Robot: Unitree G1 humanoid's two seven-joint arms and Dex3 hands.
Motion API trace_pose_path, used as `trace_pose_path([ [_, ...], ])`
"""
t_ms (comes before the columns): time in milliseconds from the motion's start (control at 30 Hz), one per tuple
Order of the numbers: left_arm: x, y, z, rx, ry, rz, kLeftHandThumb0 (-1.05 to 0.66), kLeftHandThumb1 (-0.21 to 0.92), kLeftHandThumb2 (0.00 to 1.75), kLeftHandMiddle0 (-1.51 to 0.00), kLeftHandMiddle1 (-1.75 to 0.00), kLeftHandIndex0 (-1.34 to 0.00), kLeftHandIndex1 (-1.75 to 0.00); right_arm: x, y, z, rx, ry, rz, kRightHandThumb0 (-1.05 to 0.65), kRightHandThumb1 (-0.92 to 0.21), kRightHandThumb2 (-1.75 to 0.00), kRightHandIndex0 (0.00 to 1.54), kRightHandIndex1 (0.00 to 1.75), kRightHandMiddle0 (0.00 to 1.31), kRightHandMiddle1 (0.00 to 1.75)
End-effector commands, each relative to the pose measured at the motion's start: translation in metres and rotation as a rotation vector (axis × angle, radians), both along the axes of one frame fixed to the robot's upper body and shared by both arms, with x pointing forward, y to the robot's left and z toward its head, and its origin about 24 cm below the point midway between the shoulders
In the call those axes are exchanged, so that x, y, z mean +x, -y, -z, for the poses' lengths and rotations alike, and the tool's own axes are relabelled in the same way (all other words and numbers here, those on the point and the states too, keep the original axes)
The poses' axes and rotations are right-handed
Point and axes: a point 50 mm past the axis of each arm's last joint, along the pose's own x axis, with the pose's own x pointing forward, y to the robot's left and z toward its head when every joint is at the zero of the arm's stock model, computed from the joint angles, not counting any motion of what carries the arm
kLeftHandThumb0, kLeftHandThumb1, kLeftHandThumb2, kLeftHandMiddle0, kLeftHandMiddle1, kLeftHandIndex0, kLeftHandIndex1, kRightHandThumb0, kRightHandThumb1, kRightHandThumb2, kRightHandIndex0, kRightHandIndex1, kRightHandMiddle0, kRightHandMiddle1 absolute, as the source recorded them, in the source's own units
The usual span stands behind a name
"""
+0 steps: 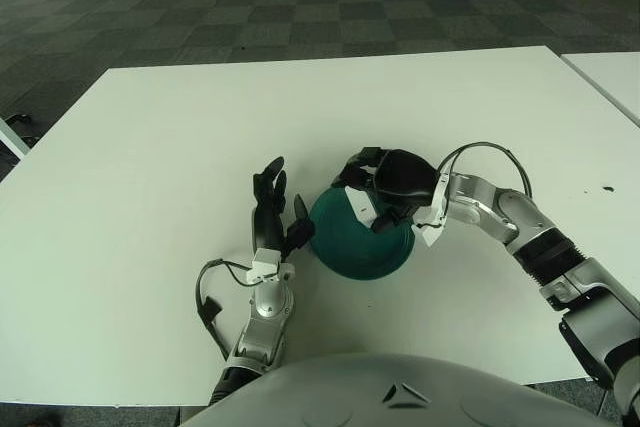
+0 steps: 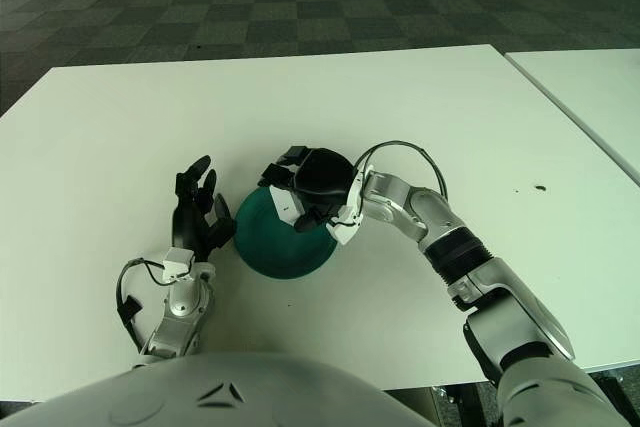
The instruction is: Put the charger into the plate.
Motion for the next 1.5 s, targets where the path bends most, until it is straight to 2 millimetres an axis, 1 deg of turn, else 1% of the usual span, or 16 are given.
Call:
trace_pose_path([
  [0, -0.007, 0.01, 0.012, -0.016, -0.05, -0.034, -0.87, 0.92, 1.05, -0.4, -0.02, -0.02, -0.84, -0.002, 0.006, -0.005, 0.005, -0.004, -0.003, -1.05, -0.92, -0.88, 0.02, 0.0, 0.0, 0.14],
  [100, -0.007, 0.01, 0.012, -0.008, -0.041, -0.036, -0.86, 0.92, 1.06, -0.39, -0.01, -0.02, -0.84, -0.003, 0.006, -0.007, 0.016, -0.015, -0.004, -1.05, -0.92, -0.87, 0.01, 0.0, 0.0, 0.05],
  [200, -0.007, 0.01, 0.012, -0.007, -0.035, -0.036, -0.85, 0.92, 1.07, -0.38, -0.01, -0.01, -0.83, -0.003, 0.006, -0.007, 0.023, -0.028, -0.003, -1.05, -0.92, -0.87, 0.0, 0.0, 0.0, 0.01],
  [400, -0.007, 0.011, 0.011, -0.012, -0.021, -0.034, -0.85, 0.92, 1.09, -0.37, 0.0, 0.0, -0.8, -0.002, 0.007, -0.009, 0.046, -0.045, -0.002, -1.05, -0.92, -0.86, 0.0, 0.0, 0.0, 0.0],
  [733, -0.005, 0.013, 0.01, -0.068, -0.006, -0.03, -0.85, 0.92, 1.08, -0.35, 0.0, 0.0, -0.72, 0.0, 0.008, -0.009, 0.106, -0.072, 0.005, -1.05, -0.92, -0.81, 0.0, 0.0, 0.0, 0.0],
  [900, -0.004, 0.011, 0.009, -0.176, 0.024, 0.013, -0.86, 0.92, 1.08, -0.32, 0.0, 0.0, -0.66, 0.001, 0.009, -0.008, 0.142, -0.065, 0.018, -1.05, -0.92, -0.78, 0.0, 0.0, 0.0, 0.0],
  [1067, -0.004, 0.009, 0.009, -0.203, 0.047, 0.038, -0.85, 0.92, 1.08, -0.31, 0.0, 0.0, -0.64, 0.002, 0.01, -0.008, 0.187, -0.064, 0.029, -1.05, -0.92, -0.77, 0.0, 0.0, 0.0, 0.0],
  [1167, -0.004, 0.009, 0.008, -0.215, 0.065, 0.062, -0.85, 0.92, 1.07, -0.31, 0.0, 0.0, -0.65, 0.007, 0.014, -0.011, 0.246, -0.054, 0.051, -1.05, -0.92, -0.77, 0.0, 0.0, 0.0, 0.0],
  [1267, -0.004, 0.008, 0.007, -0.21, 0.078, 0.064, -0.83, 0.92, 1.06, -0.31, 0.0, 0.0, -0.7, 0.02, 0.026, -0.033, 0.315, -0.05, 0.086, -1.05, -0.92, -0.79, 0.0, 0.0, 0.0, 0.0],
  [1300, -0.004, 0.008, 0.007, -0.204, 0.08, 0.061, -0.83, 0.92, 1.06, -0.32, 0.0, 0.0, -0.72, 0.023, 0.029, -0.037, 0.336, -0.062, 0.096, -1.05, -0.92, -0.79, 0.0, 0.0, 0.0, 0.0],
  [1367, -0.005, 0.007, 0.006, -0.185, 0.078, 0.045, -0.84, 0.92, 1.05, -0.32, -0.01, 0.0, -0.74, 0.026, 0.035, -0.036, 0.383, -0.116, 0.127, -1.05, -0.92, -0.77, 0.0, 0.0, 0.0, 0.0],
  [1433, -0.005, 0.008, 0.006, -0.162, 0.07, 0.03, -0.84, 0.92, 1.04, -0.32, -0.01, 0.0, -0.75, 0.029, 0.04, -0.037, 0.453, -0.207, 0.174, -1.05, -0.92, -0.72, 0.0, 0.0, 0.0, 0.0],
  [1467, -0.005, 0.008, 0.006, -0.151, 0.061, 0.031, -0.85, 0.92, 1.03, -0.32, -0.01, 0.0, -0.75, 0.031, 0.048, -0.037, 0.519, -0.28, 0.212, -1.05, -0.92, -0.71, 0.0, 0.0, 0.0, 0.0],
])
